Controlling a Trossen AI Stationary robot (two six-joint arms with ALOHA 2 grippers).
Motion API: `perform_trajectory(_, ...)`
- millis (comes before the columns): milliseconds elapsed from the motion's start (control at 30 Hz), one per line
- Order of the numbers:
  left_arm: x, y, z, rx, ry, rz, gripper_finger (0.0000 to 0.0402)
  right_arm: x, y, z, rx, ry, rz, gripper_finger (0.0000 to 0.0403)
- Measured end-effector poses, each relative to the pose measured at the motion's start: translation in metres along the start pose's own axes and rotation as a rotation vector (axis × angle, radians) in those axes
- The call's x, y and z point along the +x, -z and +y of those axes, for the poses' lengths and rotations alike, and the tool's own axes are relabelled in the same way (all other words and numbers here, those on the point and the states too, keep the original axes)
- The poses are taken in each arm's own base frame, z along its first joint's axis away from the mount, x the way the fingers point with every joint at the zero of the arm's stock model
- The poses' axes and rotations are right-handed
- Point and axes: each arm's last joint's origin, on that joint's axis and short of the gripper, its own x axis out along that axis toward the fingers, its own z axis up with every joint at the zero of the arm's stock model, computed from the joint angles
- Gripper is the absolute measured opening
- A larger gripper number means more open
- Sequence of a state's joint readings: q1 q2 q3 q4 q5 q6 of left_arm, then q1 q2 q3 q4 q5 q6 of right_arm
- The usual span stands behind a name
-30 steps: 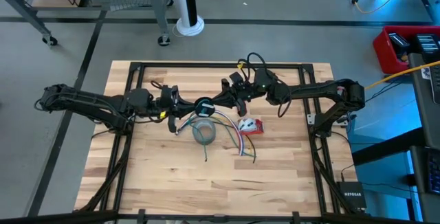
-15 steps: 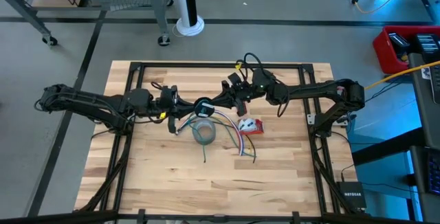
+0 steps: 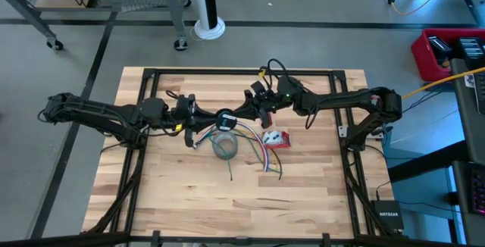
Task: Coil cords
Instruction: Coil the green wire onto the black spool
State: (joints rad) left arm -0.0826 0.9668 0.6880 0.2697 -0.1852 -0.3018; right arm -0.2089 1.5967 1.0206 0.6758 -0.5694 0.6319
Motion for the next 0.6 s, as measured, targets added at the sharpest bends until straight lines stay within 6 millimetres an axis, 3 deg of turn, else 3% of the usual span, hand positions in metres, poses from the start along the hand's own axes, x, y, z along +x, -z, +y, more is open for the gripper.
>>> perform_trajectory(233,-0.002,-0.006,0.006,-0.029,-0.023,-0.029,0.0093,0.0,0.001,-0.001,0.01,0.01,0.012,0.0003)
perform_trajectory(600,-0.002,-0.004,0.018,-0.027,-0.092,0.008,0.0093,-0.002,0.018,-0.011,0.073,0.087,0.17,0.0003)
